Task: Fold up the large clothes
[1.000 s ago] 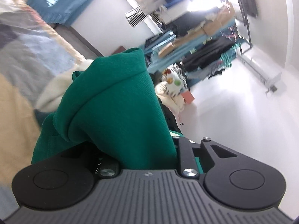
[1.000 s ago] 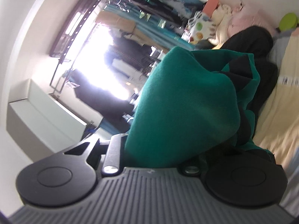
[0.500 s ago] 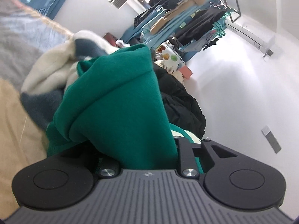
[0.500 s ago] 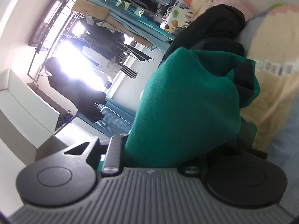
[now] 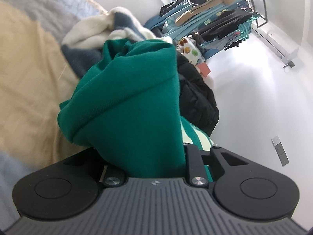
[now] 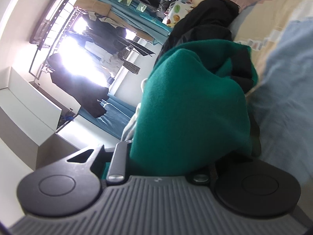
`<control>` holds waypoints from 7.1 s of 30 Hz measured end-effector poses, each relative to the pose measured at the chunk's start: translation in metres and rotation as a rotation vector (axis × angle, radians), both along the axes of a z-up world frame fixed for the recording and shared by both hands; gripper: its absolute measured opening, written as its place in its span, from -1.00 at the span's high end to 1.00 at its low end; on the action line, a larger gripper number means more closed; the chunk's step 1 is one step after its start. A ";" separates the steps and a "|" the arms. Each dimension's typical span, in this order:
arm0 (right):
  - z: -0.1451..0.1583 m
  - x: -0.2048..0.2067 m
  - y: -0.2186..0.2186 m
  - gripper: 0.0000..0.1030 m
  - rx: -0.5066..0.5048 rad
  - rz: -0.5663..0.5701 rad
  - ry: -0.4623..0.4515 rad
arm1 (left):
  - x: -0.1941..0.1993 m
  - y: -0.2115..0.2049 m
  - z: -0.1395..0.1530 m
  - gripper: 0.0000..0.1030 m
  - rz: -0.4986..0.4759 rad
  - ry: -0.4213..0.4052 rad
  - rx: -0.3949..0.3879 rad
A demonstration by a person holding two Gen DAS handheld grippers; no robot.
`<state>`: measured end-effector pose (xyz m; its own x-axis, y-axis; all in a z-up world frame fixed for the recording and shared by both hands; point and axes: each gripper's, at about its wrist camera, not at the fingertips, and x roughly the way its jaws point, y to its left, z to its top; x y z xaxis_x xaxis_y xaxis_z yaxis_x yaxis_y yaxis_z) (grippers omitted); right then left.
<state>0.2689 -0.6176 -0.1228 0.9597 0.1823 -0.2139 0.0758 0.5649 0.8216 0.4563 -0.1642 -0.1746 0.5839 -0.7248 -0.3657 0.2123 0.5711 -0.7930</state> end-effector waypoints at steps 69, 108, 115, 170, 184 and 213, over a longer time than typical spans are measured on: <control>0.005 0.036 -0.020 0.14 -0.589 -0.064 0.318 | 0.021 -0.042 0.046 0.29 -0.023 -0.237 0.679; 0.238 -0.251 0.199 0.06 -0.737 0.038 0.034 | -0.406 0.069 0.303 0.19 -0.050 -0.557 0.563; 0.224 -0.296 0.222 0.06 -0.753 0.055 0.042 | -0.457 0.091 0.279 0.13 -0.068 -0.552 0.535; 0.155 -0.333 0.272 0.06 -0.833 -0.014 0.132 | -0.463 0.115 0.200 -0.22 0.006 -0.535 0.627; 0.160 -0.338 0.268 -0.08 -0.896 -0.065 0.143 | -0.462 0.113 0.197 -0.91 0.007 -0.523 0.645; 0.153 -0.336 0.259 -0.74 -0.862 -0.126 0.194 | -0.467 0.108 0.197 -0.99 0.023 -0.518 0.669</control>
